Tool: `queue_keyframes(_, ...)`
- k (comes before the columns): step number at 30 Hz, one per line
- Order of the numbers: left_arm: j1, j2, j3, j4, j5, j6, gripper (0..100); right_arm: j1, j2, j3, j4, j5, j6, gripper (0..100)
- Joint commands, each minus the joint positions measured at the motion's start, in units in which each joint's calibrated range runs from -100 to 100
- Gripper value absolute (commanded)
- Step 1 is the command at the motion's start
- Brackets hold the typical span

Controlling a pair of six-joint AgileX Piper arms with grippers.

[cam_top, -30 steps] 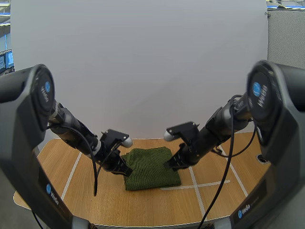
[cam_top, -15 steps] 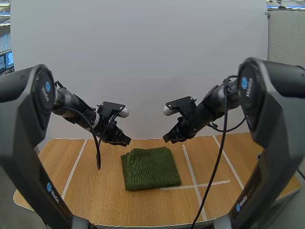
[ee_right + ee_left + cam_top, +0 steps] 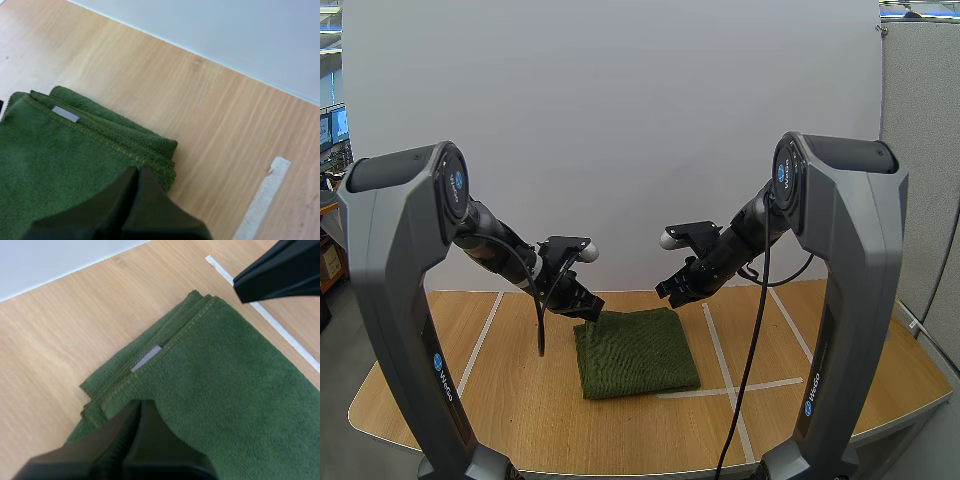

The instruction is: Fold the towel

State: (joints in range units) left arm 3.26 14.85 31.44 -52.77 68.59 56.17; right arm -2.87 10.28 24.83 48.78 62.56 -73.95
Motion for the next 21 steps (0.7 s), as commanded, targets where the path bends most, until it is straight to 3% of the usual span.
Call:
queue_keyframes(1,-1.35,4.29,-2.18,-1.31,-4.18,0.32,0,0.14,4.26,-1.17,2.12,0.32,-2.17,0)
queue_keyframes(15,-1.35,9.07,-2.28,-0.56,-8.19,0.32,0,0.14,9.23,-1.17,2.12,-0.51,-3.18,0)
queue_keyframes(21,-1.35,3.55,-2.44,-0.01,-2.19,0.13,0,-0.69,2.92,-1.17,1.98,4.47,-2.15,0)
